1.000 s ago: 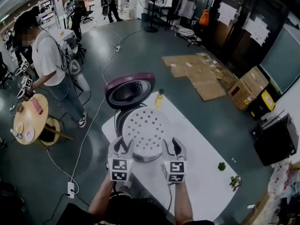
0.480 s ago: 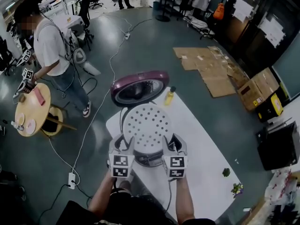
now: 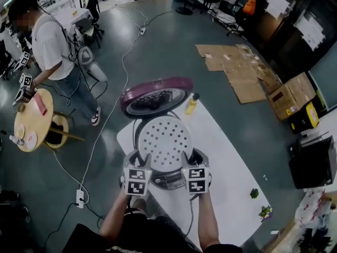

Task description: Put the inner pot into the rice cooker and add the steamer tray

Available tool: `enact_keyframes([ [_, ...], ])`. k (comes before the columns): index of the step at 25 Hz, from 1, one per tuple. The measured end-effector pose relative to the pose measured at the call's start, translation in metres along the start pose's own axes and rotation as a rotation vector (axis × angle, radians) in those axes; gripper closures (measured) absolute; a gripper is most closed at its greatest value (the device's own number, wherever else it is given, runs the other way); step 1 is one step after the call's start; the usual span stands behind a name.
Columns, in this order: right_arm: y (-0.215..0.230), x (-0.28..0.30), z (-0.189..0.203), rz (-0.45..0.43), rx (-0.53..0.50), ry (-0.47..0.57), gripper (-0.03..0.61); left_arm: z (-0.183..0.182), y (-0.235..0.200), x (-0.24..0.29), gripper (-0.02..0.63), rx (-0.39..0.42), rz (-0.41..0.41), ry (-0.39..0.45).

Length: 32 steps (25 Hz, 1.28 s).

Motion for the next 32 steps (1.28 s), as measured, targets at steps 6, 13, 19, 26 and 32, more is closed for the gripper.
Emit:
enact_keyframes([
  [6,0.002,0.011,0.004,-0.007,0.006,-0.082,0.42,0.004,0.001,0.01,0.433,0.013,0.008,-0.083],
  [13,0.001,0.021,0.012,-0.001,-0.018,-0.162,0.416,0.01,0.0,0.017,0.428,0.039,0.003,-0.146],
  [19,0.004,0.028,0.014,-0.002,-0.059,-0.233,0.407,0.013,0.001,0.024,0.42,0.056,-0.009,-0.193],
  [26,0.005,0.035,0.019,0.01,-0.078,-0.256,0.397,0.015,0.001,0.029,0.42,0.079,-0.007,-0.205],
  [32,0.005,0.033,0.017,0.015,-0.07,-0.21,0.388,0.021,0.001,0.027,0.374,0.092,0.007,-0.202],
])
Point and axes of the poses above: the fingertips, and each gripper's own axes: x forward along the fingers, y to its right, z out of its underside, the point moved 1 cm from there along -x, backward along the fingers, and after that the axes turned 5 degrees about -z, right-handed, at the moved point
